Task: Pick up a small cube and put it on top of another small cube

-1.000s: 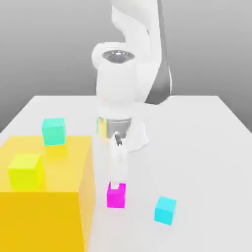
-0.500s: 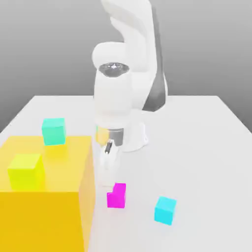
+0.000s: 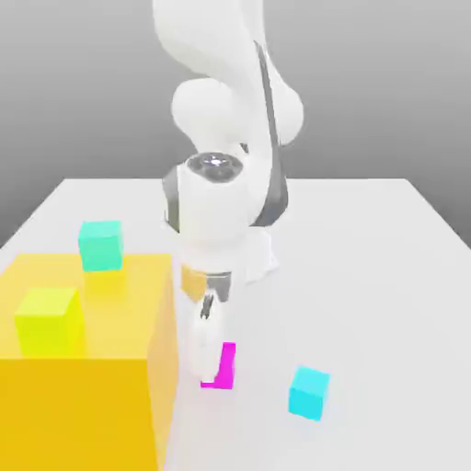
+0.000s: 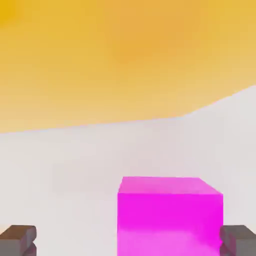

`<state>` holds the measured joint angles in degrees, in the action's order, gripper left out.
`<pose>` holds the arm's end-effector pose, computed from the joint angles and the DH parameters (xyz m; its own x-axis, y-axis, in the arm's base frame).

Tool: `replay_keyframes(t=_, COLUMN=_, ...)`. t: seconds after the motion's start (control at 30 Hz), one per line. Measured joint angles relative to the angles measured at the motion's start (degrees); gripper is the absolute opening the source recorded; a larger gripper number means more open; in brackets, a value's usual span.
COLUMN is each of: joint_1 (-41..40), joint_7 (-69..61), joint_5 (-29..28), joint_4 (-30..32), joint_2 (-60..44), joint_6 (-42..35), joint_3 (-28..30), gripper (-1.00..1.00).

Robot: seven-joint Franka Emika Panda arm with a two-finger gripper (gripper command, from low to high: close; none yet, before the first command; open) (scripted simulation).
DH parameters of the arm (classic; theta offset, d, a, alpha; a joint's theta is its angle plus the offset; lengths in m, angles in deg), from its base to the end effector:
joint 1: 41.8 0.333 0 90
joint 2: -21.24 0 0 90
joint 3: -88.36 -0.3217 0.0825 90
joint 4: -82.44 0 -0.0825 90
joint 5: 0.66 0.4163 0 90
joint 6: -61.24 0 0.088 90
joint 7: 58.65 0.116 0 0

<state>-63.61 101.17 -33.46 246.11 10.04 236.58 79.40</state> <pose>0.3422 -0.0287 0.1111 -0.7680 -0.6405 -0.0032 -0.6402 0.7677 -0.0270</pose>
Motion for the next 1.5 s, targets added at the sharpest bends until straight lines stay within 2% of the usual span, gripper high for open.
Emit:
replay_keyframes(t=0.07, joint_1=3.4, joint_7=2.0, joint_5=-2.4, joint_4=-0.4, joint_2=-3.0, joint_6=2.1, joint_3=4.0, gripper=0.00)
replay_keyframes(t=0.1, joint_1=4.4, joint_7=2.5, joint_5=-3.0, joint_4=-0.5, joint_2=-3.9, joint_6=2.8, joint_3=5.2, gripper=-1.00)
replay_keyframes(t=0.3, joint_1=5.0, joint_7=2.7, joint_5=-3.2, joint_4=-0.5, joint_2=-4.3, joint_6=3.3, joint_3=5.9, gripper=-1.00)
replay_keyframes(t=0.37, joint_1=3.4, joint_7=1.7, joint_5=-2.0, joint_4=-0.3, joint_2=-2.7, joint_6=2.1, joint_3=4.0, gripper=-1.00)
replay_keyframes(t=0.5, joint_1=-1.1, joint_7=-3.6, joint_5=4.7, joint_4=0.5, joint_2=2.6, joint_6=-1.4, joint_3=-2.3, gripper=-1.00)
replay_keyframes(t=0.63, joint_1=-2.9, joint_7=-10.4, joint_5=13.8, joint_4=1.3, joint_2=7.5, joint_6=-4.1, joint_3=-6.6, gripper=-1.00)
replay_keyframes(t=0.77, joint_1=-1.7, joint_7=-15.9, joint_5=21.5, joint_4=1.9, joint_2=11.2, joint_6=-6.3, joint_3=-7.5, gripper=-1.00)
replay_keyframes(t=0.93, joint_1=-0.2, joint_7=-20.4, joint_5=27.6, joint_4=2.4, joint_2=14.2, joint_6=-8.4, joint_3=-7.2, gripper=-1.00)
replay_keyframes(t=1.37, joint_1=3.0, joint_7=-26.2, joint_5=35.7, joint_4=4.3, joint_2=14.5, joint_6=-10.1, joint_3=-6.7, gripper=-1.00)
replay_keyframes(t=1.5, joint_1=11.3, joint_7=-30.0, joint_5=36.4, joint_4=-2.4, joint_2=14.9, joint_6=-17.4, joint_3=-11.0, gripper=-1.00)
